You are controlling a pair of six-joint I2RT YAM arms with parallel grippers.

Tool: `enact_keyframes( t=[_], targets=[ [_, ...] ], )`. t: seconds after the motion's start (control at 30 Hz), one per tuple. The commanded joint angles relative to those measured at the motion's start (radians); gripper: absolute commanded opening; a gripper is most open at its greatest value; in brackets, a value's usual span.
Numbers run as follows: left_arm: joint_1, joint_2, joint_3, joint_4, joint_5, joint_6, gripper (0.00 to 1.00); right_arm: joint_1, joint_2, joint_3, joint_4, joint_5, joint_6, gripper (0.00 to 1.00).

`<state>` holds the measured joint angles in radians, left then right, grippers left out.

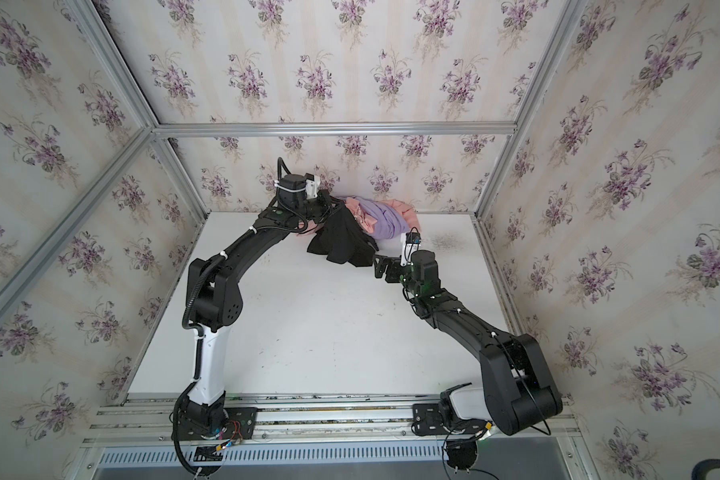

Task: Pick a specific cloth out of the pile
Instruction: 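Lift the black cloth up out of the pile with the left gripper, then raise the black cloth higher with the left gripper, pulling it free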

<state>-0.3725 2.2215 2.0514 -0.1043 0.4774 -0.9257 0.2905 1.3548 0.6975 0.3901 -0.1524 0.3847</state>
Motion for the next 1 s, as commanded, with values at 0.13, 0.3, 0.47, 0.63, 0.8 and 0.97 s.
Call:
enact_keyframes(
  t=[0.13, 0.3, 0.47, 0.63, 0.8, 0.97],
  targets=[
    [0.001, -0.022, 0.025, 0.058, 0.012, 0.001, 0.0, -0.001, -0.008, 0.003, 0.032, -0.004, -0.01, 1.0],
    [0.0, -0.024, 0.034, 0.058, 0.009, 0.0, 0.0, -0.001, -0.013, 0.011, 0.029, -0.002, -0.013, 1.0],
    [0.0, -0.038, 0.034, 0.058, 0.001, 0.017, 0.0, -0.001, -0.013, 0.014, 0.028, -0.001, -0.014, 1.0],
    [0.0, -0.045, 0.038, 0.058, -0.001, 0.02, 0.0, -0.001, -0.009, 0.017, 0.028, -0.004, -0.011, 1.0],
    [0.0, -0.051, 0.041, 0.058, -0.001, 0.022, 0.0, -0.001, -0.01, 0.019, 0.029, -0.005, -0.012, 1.0],
    [-0.001, -0.054, 0.04, 0.058, -0.001, 0.021, 0.0, -0.001, -0.01, 0.016, 0.028, -0.006, -0.012, 1.0]
  ],
)
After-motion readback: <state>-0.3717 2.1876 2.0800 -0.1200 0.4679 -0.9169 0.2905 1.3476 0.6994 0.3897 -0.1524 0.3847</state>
